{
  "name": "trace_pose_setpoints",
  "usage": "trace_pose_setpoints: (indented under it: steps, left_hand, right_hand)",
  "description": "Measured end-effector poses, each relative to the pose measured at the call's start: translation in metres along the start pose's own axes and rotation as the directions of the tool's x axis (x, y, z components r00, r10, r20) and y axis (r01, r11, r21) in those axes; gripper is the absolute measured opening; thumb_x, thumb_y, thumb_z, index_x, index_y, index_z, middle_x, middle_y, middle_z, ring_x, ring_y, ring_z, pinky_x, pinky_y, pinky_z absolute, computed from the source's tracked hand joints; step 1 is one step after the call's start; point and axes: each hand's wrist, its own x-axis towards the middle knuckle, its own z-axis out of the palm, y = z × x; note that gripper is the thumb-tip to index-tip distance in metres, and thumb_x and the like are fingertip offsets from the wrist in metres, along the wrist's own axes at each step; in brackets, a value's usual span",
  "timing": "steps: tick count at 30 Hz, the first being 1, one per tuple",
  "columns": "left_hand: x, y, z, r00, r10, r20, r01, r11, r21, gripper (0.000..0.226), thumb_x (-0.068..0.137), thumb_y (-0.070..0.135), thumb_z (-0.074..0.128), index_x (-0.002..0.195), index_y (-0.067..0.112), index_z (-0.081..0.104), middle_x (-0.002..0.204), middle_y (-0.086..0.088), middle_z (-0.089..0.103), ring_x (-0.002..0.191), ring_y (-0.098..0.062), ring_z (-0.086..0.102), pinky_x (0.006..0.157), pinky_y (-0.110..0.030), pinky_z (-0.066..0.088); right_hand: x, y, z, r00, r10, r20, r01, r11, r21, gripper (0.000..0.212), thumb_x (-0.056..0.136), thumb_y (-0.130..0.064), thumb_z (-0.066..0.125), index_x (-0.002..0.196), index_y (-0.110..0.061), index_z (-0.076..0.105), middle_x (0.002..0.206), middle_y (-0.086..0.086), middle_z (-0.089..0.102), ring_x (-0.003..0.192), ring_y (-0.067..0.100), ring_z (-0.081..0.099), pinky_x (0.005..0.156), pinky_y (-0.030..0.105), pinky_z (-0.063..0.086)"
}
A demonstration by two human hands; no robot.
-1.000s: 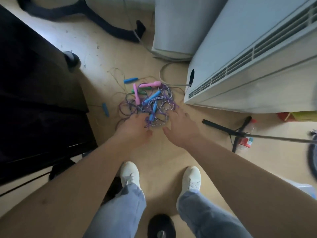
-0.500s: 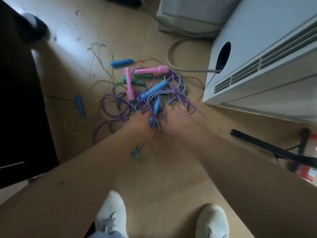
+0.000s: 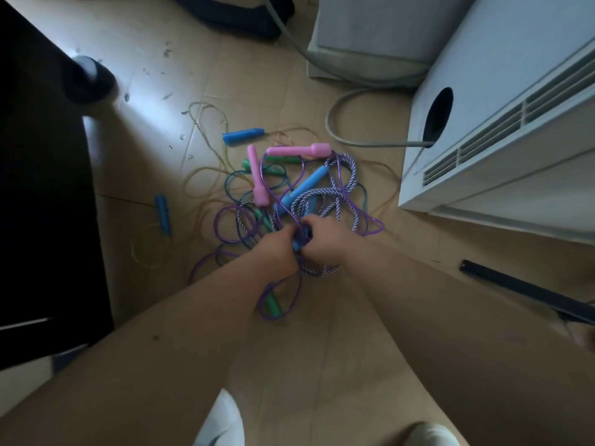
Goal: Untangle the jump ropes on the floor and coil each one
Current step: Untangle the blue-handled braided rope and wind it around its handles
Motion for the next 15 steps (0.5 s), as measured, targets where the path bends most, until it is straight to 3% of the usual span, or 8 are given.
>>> trace_pose_setpoints:
  steps: [5, 7, 11, 13, 15]
  left_hand:
    - [-0.012, -0.004, -0.002, 0.999, -0.004, -0.041, 0.005, 1.0, 0.025, 0.039, 0.084, 0.021, 0.069, 0.123, 0.025, 0.066, 0.121, 0.0, 0.069, 0.113, -0.023, 0.064, 0.089, -0.025, 0.046]
    - [-0.018, -0.005, -0.003, 0.997, -0.004, -0.075, 0.005, 1.0, 0.015, 0.037, 0.084, 0.021, 0.069, 0.12, 0.023, 0.069, 0.12, -0.002, 0.069, 0.111, -0.022, 0.063, 0.083, -0.023, 0.043]
    - [-0.034, -0.002, -0.002, 0.981, 0.005, -0.195, -0.015, 0.999, -0.048, 0.036, 0.085, 0.027, 0.069, 0.119, 0.018, 0.066, 0.118, -0.01, 0.067, 0.108, -0.028, 0.062, 0.085, -0.03, 0.047]
    - [-0.047, 0.004, -0.006, 0.967, -0.013, -0.253, -0.009, 0.996, -0.084, 0.035, 0.086, 0.026, 0.068, 0.119, 0.018, 0.065, 0.119, -0.007, 0.067, 0.109, -0.026, 0.062, 0.087, -0.031, 0.048]
    - [-0.063, 0.01, -0.012, 0.962, -0.001, -0.272, -0.023, 0.996, -0.085, 0.033, 0.087, 0.026, 0.069, 0.119, 0.018, 0.065, 0.119, -0.003, 0.067, 0.11, -0.023, 0.062, 0.089, -0.03, 0.048]
  right_hand:
    - [-0.017, -0.001, -0.002, 0.998, 0.024, 0.059, -0.016, 0.992, -0.122, 0.006, 0.083, -0.023, 0.069, 0.087, -0.019, 0.068, 0.083, 0.002, 0.066, 0.082, 0.024, 0.063, 0.059, 0.026, 0.041]
    - [-0.028, -0.003, -0.004, 0.998, 0.01, 0.061, -0.003, 0.993, -0.117, 0.014, 0.083, -0.024, 0.069, 0.074, -0.022, 0.059, 0.074, -0.002, 0.059, 0.076, 0.022, 0.058, 0.055, 0.026, 0.038]
    - [-0.052, -0.009, -0.01, 0.999, -0.048, -0.012, 0.047, 0.996, -0.075, 0.017, 0.084, -0.024, 0.067, 0.072, -0.023, 0.055, 0.081, -0.001, 0.062, 0.082, 0.022, 0.061, 0.061, 0.028, 0.041]
    - [-0.069, -0.011, -0.015, 0.996, -0.08, -0.034, 0.077, 0.994, -0.079, 0.022, 0.085, -0.026, 0.069, 0.071, -0.024, 0.053, 0.076, -0.004, 0.058, 0.08, 0.019, 0.058, 0.056, 0.027, 0.037]
    - [-0.092, -0.015, -0.024, 0.992, -0.119, -0.042, 0.112, 0.985, -0.133, 0.019, 0.086, -0.027, 0.068, 0.075, -0.023, 0.052, 0.077, -0.005, 0.055, 0.079, 0.018, 0.054, 0.06, 0.029, 0.035]
